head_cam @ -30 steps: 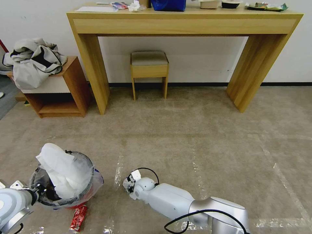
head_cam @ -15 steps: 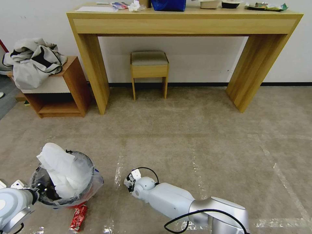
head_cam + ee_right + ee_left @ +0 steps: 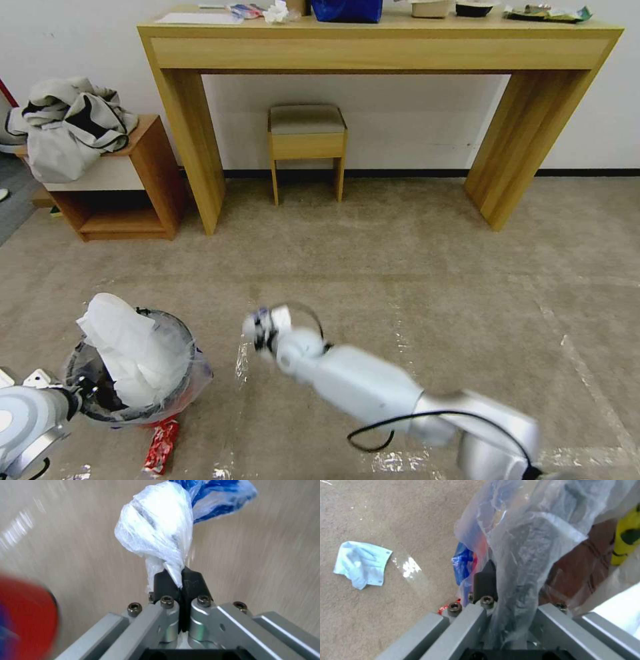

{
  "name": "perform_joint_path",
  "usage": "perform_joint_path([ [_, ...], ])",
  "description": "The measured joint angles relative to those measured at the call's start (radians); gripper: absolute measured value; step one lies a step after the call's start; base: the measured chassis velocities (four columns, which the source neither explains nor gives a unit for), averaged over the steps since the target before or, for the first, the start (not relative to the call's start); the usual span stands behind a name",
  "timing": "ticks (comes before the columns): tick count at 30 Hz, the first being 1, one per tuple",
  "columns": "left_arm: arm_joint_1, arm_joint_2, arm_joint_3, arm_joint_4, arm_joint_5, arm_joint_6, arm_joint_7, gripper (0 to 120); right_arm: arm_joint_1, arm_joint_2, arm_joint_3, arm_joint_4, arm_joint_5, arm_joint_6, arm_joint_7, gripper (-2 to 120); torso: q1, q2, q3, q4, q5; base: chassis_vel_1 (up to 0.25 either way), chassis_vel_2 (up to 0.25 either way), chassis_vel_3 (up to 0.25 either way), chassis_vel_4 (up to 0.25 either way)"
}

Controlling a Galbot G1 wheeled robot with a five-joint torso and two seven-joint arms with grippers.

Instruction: Pick up the trash bin and place the garbage on the floor into it.

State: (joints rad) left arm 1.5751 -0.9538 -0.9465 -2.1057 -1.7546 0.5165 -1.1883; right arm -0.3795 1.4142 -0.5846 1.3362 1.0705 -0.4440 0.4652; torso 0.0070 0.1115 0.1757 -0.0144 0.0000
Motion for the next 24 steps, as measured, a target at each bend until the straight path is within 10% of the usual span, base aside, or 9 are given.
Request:
perform_joint_path([
  [8, -0.004, 0.000, 0.010, 0.000, -0.001, 0.000, -0.002, 0, 0.072, -0.087, 0.133, 0.181, -0.014, 0.082, -0.062, 0, 0.000, 0.000, 0.000, -0.0001, 0.0002, 0.000, 0.000, 0.000, 0.000],
  [24, -0.038, -0.022, 0.049, 0.010, -0.009, -0.015, -0.003, 0, 0.076, -0.071, 0.162, 0.215, -0.033, 0.560, -0.570, 0, 0.000, 0.000, 0.000, 0.0003, 0.0000, 0.000, 0.000, 0.000, 0.000],
])
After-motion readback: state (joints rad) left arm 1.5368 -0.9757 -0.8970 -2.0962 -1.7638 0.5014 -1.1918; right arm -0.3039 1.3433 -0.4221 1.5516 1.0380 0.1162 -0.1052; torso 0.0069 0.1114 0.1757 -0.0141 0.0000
